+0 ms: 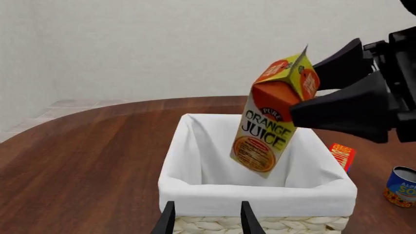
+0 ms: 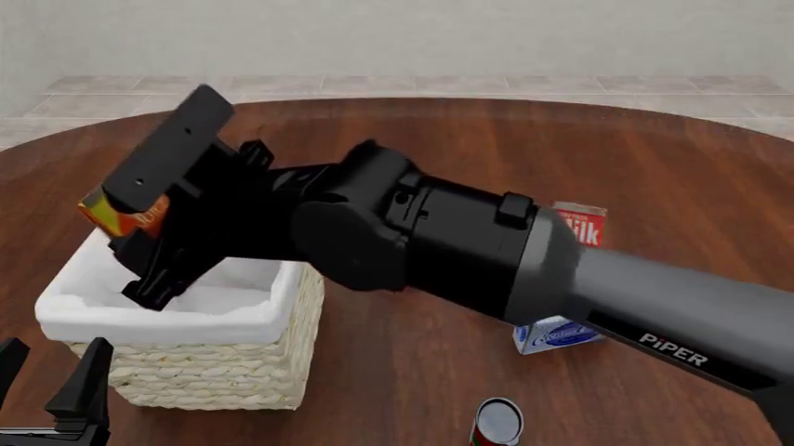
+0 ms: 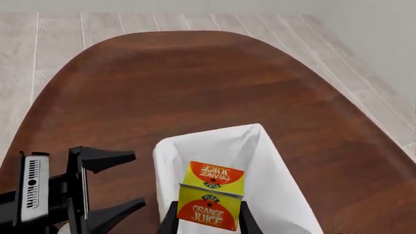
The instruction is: Pick up the orange juice, and put it in the basket.
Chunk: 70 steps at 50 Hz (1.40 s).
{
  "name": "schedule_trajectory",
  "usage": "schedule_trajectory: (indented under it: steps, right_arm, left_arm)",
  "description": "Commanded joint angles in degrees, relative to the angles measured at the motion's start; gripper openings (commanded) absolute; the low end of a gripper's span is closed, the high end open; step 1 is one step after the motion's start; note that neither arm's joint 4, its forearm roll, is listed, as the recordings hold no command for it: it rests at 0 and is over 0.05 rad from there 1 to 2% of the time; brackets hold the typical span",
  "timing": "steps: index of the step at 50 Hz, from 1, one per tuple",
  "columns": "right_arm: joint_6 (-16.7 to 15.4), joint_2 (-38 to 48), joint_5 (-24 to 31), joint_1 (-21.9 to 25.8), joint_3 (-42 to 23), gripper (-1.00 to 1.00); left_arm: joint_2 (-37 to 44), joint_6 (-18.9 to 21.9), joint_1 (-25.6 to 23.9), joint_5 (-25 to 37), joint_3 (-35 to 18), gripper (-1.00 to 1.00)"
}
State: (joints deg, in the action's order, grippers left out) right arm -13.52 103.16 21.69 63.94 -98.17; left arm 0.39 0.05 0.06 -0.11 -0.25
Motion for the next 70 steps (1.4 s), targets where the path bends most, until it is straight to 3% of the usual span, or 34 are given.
schedule_trajectory:
  steps: [1, 26, 65, 66, 70]
  right_arm:
    - [1.1, 1.94, 0.53, -1.43, -1.85, -1.0]
    - [3.35, 6.97, -0.62, -3.09, -1.76, -1.0]
    - [4.13, 12.56, -2.93, -5.95, -1.9, -1.0]
    - [4.16, 12.58, -2.96, -6.05, -1.93, 1.0]
    - [4.13, 12.72, -2.96, -6.1, -1.91, 1.0]
  left_arm:
    - [-0.03, 0.03, 0.04, 0.0, 0.0, 1.0]
    - [0.04, -0.05, -0.07, 0.01, 0.0, 1.0]
    - [0.04, -0.05, -0.07, 0.01, 0.0, 1.0]
    - [0.04, -0.05, -0.07, 0.01, 0.0, 1.0]
    - [0.04, -0.05, -0.07, 0.01, 0.0, 1.0]
